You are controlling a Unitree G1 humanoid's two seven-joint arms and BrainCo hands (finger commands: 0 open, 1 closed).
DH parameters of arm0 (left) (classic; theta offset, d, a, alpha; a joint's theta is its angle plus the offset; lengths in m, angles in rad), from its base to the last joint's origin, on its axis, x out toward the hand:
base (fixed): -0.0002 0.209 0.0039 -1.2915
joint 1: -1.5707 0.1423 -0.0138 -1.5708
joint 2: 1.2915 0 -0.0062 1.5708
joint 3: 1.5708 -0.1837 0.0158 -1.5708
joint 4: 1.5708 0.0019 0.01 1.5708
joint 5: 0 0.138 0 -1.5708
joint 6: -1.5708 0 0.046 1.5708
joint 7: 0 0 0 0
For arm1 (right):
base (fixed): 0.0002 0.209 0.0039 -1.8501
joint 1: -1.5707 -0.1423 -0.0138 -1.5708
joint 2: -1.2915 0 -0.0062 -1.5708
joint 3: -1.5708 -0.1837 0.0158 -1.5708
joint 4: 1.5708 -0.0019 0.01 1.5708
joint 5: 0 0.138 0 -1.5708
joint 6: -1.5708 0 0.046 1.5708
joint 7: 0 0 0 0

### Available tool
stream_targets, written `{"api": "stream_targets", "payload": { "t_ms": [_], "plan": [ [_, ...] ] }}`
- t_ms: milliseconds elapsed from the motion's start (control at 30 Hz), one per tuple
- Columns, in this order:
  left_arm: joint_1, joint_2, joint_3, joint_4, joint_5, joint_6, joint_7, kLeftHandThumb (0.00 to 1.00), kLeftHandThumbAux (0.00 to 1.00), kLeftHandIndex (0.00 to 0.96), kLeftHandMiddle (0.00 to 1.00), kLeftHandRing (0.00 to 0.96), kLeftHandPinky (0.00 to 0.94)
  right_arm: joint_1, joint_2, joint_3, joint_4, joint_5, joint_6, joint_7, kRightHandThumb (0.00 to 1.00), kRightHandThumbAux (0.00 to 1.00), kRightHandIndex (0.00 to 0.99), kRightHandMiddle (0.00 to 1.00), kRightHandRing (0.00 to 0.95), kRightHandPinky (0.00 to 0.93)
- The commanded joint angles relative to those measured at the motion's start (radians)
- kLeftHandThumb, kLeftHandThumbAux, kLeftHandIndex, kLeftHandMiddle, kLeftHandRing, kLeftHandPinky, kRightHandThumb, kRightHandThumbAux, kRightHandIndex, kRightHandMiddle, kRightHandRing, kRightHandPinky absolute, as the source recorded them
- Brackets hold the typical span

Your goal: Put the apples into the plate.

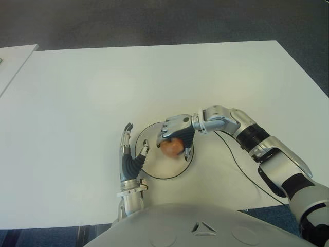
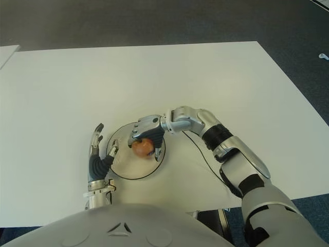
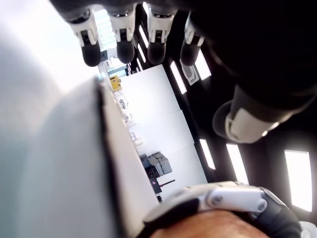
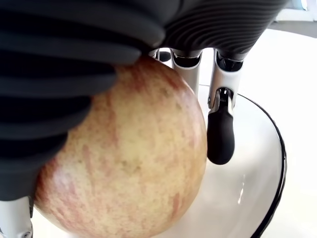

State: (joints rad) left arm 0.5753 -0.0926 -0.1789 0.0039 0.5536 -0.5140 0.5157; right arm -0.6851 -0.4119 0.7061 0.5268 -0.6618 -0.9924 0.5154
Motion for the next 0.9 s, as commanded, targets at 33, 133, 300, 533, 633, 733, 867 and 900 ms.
{"api": "stream_targets", "payload": {
  "t_ms": [33, 133, 300, 533, 633, 733, 867, 900],
  "plan": [
    [-0.016, -0.002, -0.016, 0.016, 0.003, 0.029, 0.002, 0.0, 0.588, 0.106, 0.074, 0.075, 0.101, 0.008, 0.019, 0.028, 0.017, -0.057, 0.007, -0.016, 0.71, 0.714, 0.441, 0.738, 0.712, 0.641],
    [-0.026, -0.002, -0.022, 0.031, -0.018, 0.025, -0.009, 0.0, 0.598, 0.1, 0.072, 0.071, 0.089, 0.008, 0.019, 0.031, 0.021, -0.083, -0.001, -0.044, 0.71, 0.714, 0.441, 0.733, 0.708, 0.639],
    [-0.008, -0.006, -0.042, 0.013, -0.062, 0.037, -0.04, 0.0, 0.63, 0.08, 0.07, 0.068, 0.071, 0.006, 0.016, 0.039, 0.021, -0.113, -0.004, -0.074, 0.71, 0.714, 0.44, 0.726, 0.703, 0.64],
    [-0.011, -0.002, -0.062, 0.009, -0.079, 0.023, -0.036, 0.0, 0.631, 0.061, 0.07, 0.065, 0.073, 0.005, 0.016, 0.043, 0.027, -0.121, 0.0, -0.091, 0.71, 0.714, 0.439, 0.719, 0.699, 0.639],
    [-0.014, -0.006, -0.067, 0.009, -0.1, 0.024, -0.046, 0.0, 0.628, 0.057, 0.069, 0.064, 0.075, 0.0, 0.023, 0.044, 0.051, -0.108, -0.014, -0.1, 0.711, 0.714, 0.439, 0.722, 0.701, 0.645],
    [-0.02, -0.007, -0.07, 0.013, -0.117, 0.024, -0.051, 0.0, 0.628, 0.054, 0.067, 0.062, 0.073, -0.007, 0.029, 0.047, 0.073, -0.101, -0.029, -0.106, 0.703, 0.715, 0.435, 0.715, 0.692, 0.659],
    [-0.029, -0.005, -0.071, 0.021, -0.138, 0.022, -0.057, 0.0, 0.633, 0.053, 0.065, 0.06, 0.071, -0.02, 0.034, 0.051, 0.093, -0.1, -0.045, -0.111, 0.603, 0.672, 0.419, 0.648, 0.626, 0.604],
    [-0.032, -0.004, -0.07, 0.023, -0.142, 0.02, -0.058, 0.0, 0.635, 0.053, 0.064, 0.06, 0.07, -0.029, 0.033, 0.056, 0.094, -0.103, -0.056, -0.107, 0.473, 0.606, 0.407, 0.607, 0.591, 0.558]
  ]
}}
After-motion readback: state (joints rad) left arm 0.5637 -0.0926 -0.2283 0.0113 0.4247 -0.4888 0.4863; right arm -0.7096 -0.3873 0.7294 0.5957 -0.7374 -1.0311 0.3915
